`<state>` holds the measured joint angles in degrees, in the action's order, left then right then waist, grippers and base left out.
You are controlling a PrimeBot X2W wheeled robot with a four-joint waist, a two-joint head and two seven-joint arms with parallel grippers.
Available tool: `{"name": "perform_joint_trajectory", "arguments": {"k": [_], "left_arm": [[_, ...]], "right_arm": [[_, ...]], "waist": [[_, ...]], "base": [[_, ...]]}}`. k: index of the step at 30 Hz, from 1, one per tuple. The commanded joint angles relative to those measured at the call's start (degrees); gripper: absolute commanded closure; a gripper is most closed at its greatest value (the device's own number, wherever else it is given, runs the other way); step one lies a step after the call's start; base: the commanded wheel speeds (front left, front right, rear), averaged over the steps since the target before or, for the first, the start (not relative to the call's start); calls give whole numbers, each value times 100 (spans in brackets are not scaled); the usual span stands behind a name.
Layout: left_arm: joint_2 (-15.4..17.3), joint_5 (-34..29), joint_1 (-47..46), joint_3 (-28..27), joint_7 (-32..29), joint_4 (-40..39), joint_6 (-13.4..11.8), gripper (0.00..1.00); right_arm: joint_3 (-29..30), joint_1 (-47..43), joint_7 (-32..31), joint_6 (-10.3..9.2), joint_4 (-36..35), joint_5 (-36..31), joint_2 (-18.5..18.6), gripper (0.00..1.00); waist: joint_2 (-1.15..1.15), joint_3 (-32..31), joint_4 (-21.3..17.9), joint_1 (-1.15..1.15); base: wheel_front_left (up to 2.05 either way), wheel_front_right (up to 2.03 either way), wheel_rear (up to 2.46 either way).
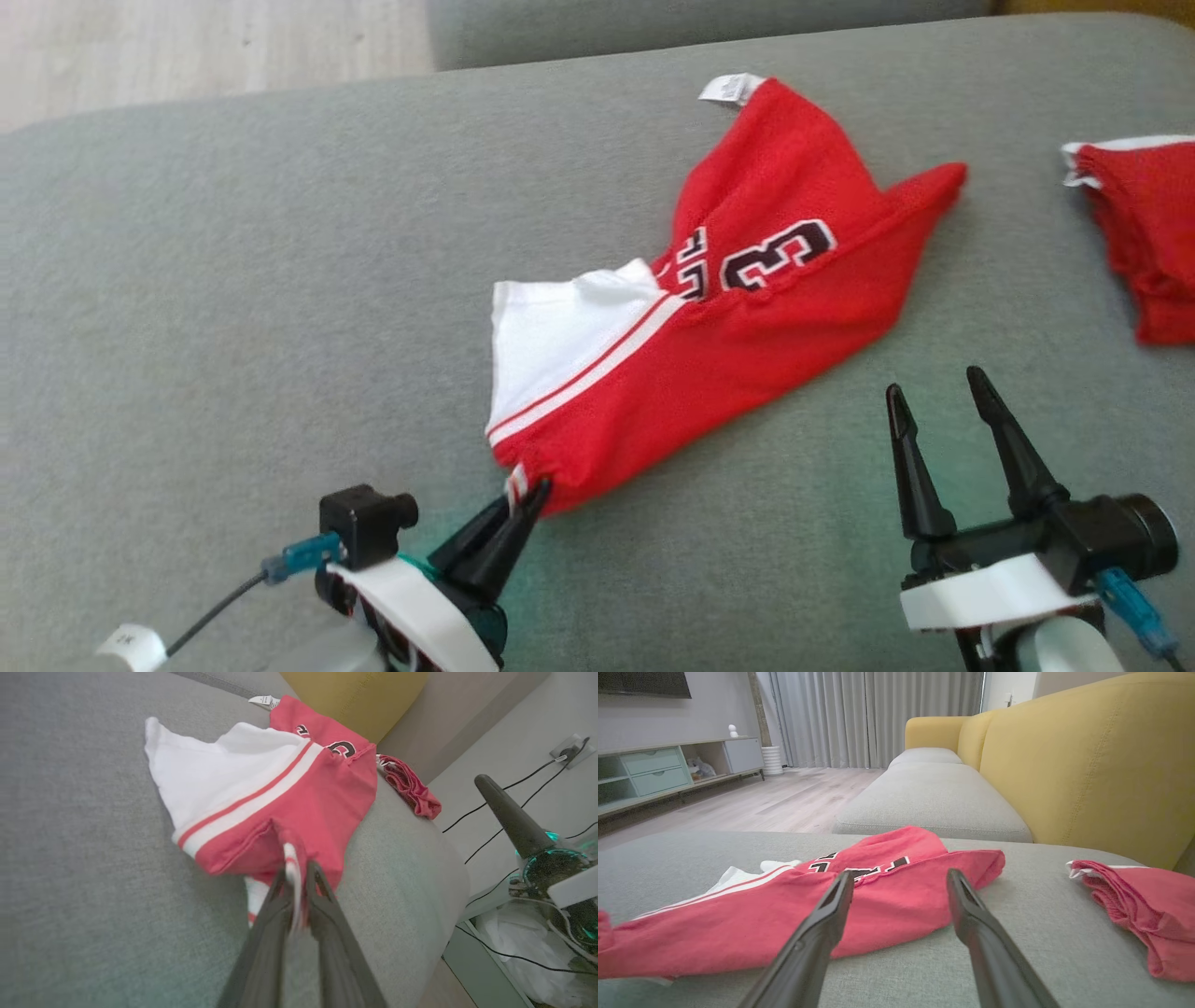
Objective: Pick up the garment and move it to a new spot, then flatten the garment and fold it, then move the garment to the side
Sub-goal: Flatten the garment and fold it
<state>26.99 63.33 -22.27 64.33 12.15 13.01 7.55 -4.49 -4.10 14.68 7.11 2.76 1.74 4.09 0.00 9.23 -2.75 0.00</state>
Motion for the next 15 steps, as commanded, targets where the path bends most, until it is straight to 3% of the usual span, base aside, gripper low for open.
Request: {"name": "perform_joint_trajectory", "arguments": {"k": [1,4,9,15], "left_arm": [[159,27,-113,-225,56,-158,-94,0],[226,-85,-227,-315,94,-199,-185,0],[612,-350,-896,-791,136,-373,-361,0],[848,-433,-2040,-959,-640,-179,-276,0]], "right_arm": [[-113,173,32,37,-179,-44,87,0],[-116,191,32,37,-175,-49,98,0],[-131,280,32,37,-169,-51,141,0],[-243,498,32,37,-163,-15,176,0]], "waist": [[0,64,128,0],[0,84,174,0],[0,174,215,0],[0,422,29,0]], "base": [[0,0,0],[0,0,0],[0,0,0],[0,0,0]]}}
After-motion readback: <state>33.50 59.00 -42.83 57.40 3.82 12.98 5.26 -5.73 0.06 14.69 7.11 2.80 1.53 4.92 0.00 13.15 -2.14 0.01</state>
